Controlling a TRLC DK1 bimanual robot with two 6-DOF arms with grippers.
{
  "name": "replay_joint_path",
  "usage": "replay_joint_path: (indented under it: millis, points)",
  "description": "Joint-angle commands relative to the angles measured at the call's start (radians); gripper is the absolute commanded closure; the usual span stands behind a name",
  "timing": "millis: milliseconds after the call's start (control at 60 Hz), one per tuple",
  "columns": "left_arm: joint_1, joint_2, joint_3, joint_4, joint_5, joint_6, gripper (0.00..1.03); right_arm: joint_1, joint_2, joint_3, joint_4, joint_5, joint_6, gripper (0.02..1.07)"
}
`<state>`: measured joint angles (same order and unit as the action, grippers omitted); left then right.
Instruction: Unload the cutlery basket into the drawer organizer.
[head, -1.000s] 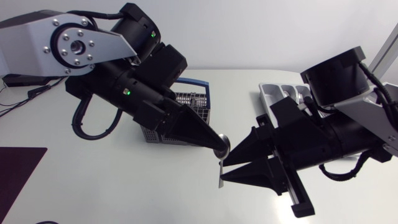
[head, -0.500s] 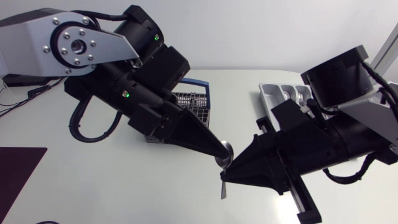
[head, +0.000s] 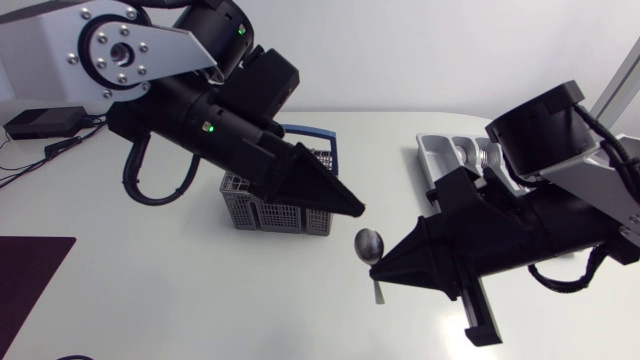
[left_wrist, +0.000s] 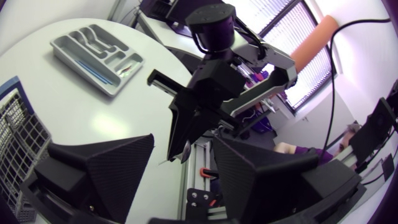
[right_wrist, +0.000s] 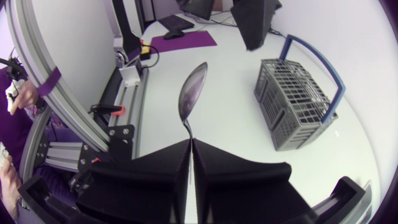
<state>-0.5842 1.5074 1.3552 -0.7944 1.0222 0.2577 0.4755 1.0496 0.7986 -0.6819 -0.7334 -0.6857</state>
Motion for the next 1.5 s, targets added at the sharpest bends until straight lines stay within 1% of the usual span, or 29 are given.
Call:
replay_joint_path:
  millis: [0, 33, 117, 183, 200, 233, 283, 350, 417, 450, 483, 583, 633, 733, 800, 867, 1133, 1333, 1483]
  points:
    - [0.021, 0.014, 0.012, 0.052, -0.07, -0.086, 0.04, -0.04, 0.021, -0.045, -0.011, 0.052, -0.06, 1.02]
    - [0.023, 0.014, 0.009, 0.077, -0.122, -0.113, 0.04, -0.057, 0.023, -0.056, -0.007, 0.083, -0.074, 1.02]
    - [0.04, 0.01, -0.002, 0.103, -0.183, -0.132, 0.04, -0.133, 0.023, -0.075, -0.007, 0.118, -0.133, 1.02]
    - [0.04, 0.002, -0.022, 0.141, -0.289, -0.156, 0.04, -0.186, 0.023, -0.096, 0.008, 0.173, -0.181, 1.02]
    - [0.041, 0.001, -0.027, 0.149, -0.303, -0.158, 0.04, -0.201, 0.023, -0.099, 0.013, 0.183, -0.192, 1.02]
    - [0.043, -0.001, -0.033, 0.156, -0.32, -0.16, 0.04, -0.238, 0.026, -0.105, 0.016, 0.189, -0.218, 1.02]
    - [0.044, -0.003, -0.047, 0.173, -0.393, -0.166, 0.04, -0.307, 0.029, -0.116, 0.019, 0.198, -0.268, 1.02]
    - [0.044, -0.007, -0.065, 0.19, -0.453, -0.167, 0.04, -0.387, 0.029, -0.131, 0.047, 0.223, -0.328, 1.02]
    - [0.04, -0.019, -0.091, 0.218, -0.55, -0.169, 0.04, -0.476, 0.036, -0.147, 0.065, 0.241, -0.405, 1.02]
    - [0.038, -0.027, -0.103, 0.23, -0.574, -0.169, 0.04, -0.511, 0.038, -0.156, 0.081, 0.25, -0.439, 1.02]
    - [0.038, -0.036, -0.117, 0.245, -0.619, -0.169, 0.04, -0.554, 0.041, -0.16, 0.097, 0.255, -0.469, 1.02]
    - [0.038, -0.056, -0.148, 0.271, -0.691, -0.167, 0.04, -0.66, 0.049, -0.165, 0.111, 0.256, -0.563, 1.02]
    - [0.034, -0.069, -0.166, 0.287, -0.749, -0.164, 0.04, -0.701, 0.053, -0.179, 0.145, 0.276, -0.606, 1.02]
    - [0.032, -0.084, -0.197, 0.323, -0.826, -0.161, 0.04, -0.779, 0.069, -0.193, 0.191, 0.279, -0.67, 1.02]
    - [0.03, -0.093, -0.22, 0.347, -0.883, -0.158, 0.04, -0.831, 0.09, -0.214, 0.26, 0.289, -0.709, 1.02]
    - [0.03, -0.108, -0.245, 0.374, -0.935, -0.147, 0.04, -0.879, 0.115, -0.226, 0.298, 0.287, -0.75, 1.02]
    - [0.04, -0.157, -0.329, 0.448, -1.042, -0.098, 0.04, -1.022, 0.165, -0.217, 0.404, 0.249, -0.868, 1.02]
    - [0.05, -0.173, -0.366, 0.475, -1.045, -0.095, 0.04, -1.106, 0.196, -0.188, 0.427, 0.201, -0.959, 1.02]
    - [0.052, -0.185, -0.384, 0.488, -1.044, -0.095, 0.04, -1.12, 0.217, -0.199, 0.516, 0.201, -0.983, 1.02]
